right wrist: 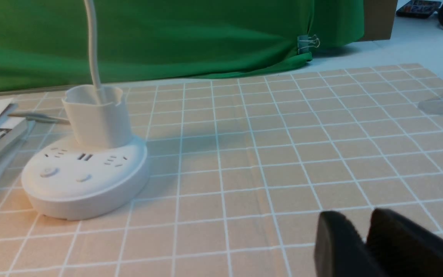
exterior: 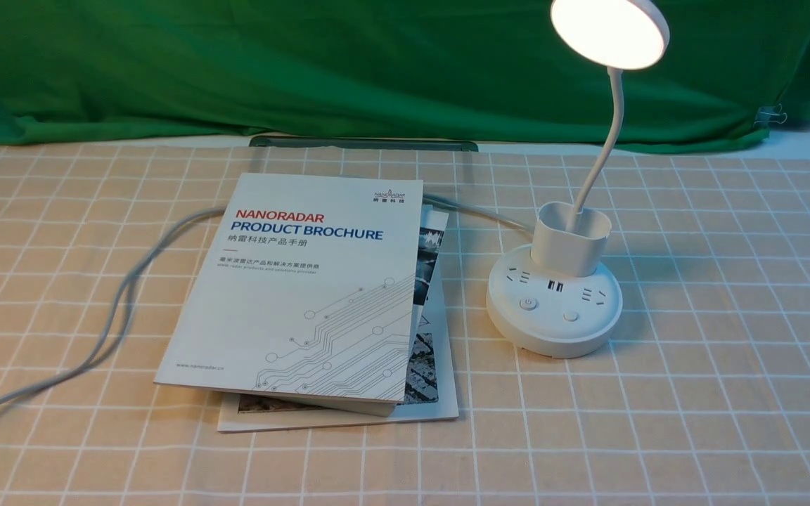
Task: Turn on the table lamp on the light coffee tablecloth with your hand.
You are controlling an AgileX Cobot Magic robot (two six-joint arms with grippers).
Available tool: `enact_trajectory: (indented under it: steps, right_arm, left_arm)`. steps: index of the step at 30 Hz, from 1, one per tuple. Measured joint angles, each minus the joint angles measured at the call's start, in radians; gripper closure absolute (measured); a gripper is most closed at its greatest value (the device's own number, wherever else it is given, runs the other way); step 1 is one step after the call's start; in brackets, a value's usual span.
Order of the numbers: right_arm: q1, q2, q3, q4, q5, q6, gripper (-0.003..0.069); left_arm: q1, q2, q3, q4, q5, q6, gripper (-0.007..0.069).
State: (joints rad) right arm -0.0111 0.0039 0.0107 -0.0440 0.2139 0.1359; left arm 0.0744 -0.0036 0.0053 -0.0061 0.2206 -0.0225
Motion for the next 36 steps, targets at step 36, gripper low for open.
enact_trajectory:
  steps: [36]
  right_arm:
    - [0.000, 0.000, 0.000, -0.001, 0.000, 0.004, 0.0423]
  left_arm:
    - [0.000, 0.000, 0.000, 0.000, 0.000, 0.000, 0.0603]
